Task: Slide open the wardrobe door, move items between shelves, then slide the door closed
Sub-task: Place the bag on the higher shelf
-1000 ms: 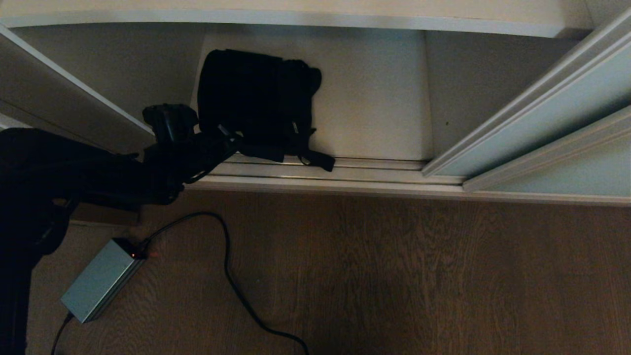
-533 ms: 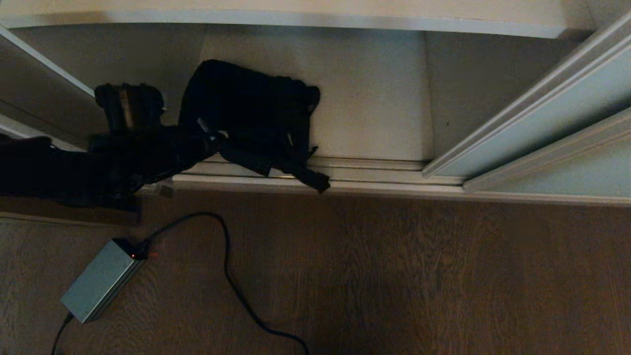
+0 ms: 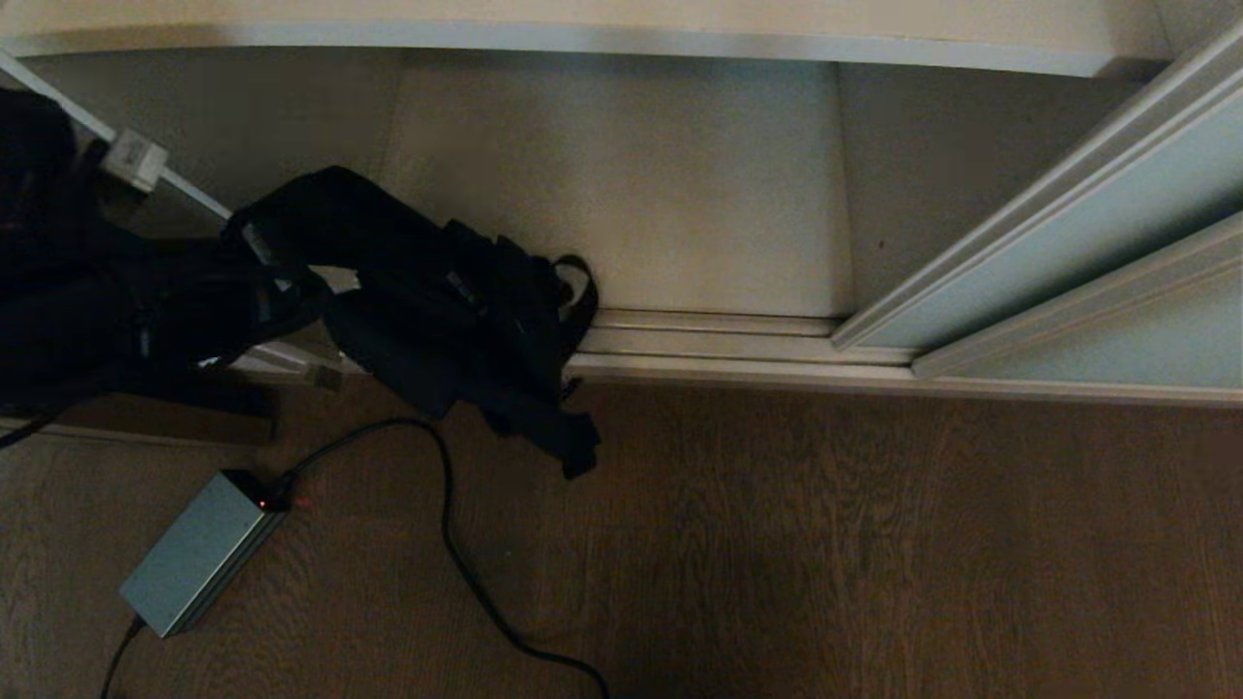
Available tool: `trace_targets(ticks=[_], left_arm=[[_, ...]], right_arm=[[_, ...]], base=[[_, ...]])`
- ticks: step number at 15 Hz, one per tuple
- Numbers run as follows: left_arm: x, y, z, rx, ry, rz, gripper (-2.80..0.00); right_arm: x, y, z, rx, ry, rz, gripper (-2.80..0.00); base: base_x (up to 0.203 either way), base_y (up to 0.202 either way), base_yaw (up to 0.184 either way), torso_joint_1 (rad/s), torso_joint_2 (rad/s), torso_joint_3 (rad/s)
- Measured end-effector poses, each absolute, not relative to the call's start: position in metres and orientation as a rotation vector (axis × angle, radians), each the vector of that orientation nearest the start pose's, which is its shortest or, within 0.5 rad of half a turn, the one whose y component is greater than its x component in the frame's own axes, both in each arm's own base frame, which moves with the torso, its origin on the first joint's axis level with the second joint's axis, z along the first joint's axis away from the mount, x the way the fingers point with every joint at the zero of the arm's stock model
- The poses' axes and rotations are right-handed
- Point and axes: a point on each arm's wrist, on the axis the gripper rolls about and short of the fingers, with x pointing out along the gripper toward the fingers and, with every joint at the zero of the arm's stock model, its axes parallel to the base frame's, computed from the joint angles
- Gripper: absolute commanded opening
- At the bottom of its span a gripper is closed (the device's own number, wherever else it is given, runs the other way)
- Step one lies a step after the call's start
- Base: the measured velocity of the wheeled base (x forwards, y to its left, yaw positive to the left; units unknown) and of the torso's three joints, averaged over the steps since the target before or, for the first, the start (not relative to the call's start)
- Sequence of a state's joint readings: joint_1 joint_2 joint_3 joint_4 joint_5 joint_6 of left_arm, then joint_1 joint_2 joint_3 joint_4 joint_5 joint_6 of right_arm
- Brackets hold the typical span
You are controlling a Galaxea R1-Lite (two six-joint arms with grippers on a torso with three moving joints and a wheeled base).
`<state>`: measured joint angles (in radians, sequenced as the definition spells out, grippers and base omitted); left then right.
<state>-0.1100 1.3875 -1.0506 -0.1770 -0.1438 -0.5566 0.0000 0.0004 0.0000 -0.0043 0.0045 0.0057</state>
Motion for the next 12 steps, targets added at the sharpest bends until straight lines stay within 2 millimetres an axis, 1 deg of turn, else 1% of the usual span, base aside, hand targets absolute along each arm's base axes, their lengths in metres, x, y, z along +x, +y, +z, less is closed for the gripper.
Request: trace_targets(ticks=[2, 3, 6, 9, 12], left_arm=[[0.198, -0.025, 0.29, -0.549, 0.289, -0.185, -2.8], [0.184, -0.024, 0.289, -0.543, 0.313, -0.179, -2.8], [0.137, -0.018, 0.29, -0.45, 0.332, -0.18, -2.8], [0.097, -0.013, 0.297, -0.314, 0.273, -0.193, -2.8], [0.064, -0.007, 0.314, -0.187, 0.132, -0.183, -2.8]], right_arm=[[-0.023, 0.0, 0.076, 0.006, -0.004, 0.004, -2.8], [-0.023, 0.0, 0.076, 0.006, -0.003, 0.004, -2.8], [-0.023, 0.0, 0.076, 0.006, -0.004, 0.004, -2.8], [-0.023, 0.0, 0.076, 0.006, -0.004, 0.004, -2.8], [-0.023, 0.0, 0.076, 0.006, -0.003, 0.004, -2.8]], base=[[0.0, 0.0, 0.0, 0.0, 0.0, 0.0], [0.0, 0.0, 0.0, 0.0, 0.0, 0.0], [0.0, 0.0, 0.0, 0.0, 0.0, 0.0], [0.0, 0.0, 0.0, 0.0, 0.0, 0.0], [0.0, 0.0, 0.0, 0.0, 0.0, 0.0]])
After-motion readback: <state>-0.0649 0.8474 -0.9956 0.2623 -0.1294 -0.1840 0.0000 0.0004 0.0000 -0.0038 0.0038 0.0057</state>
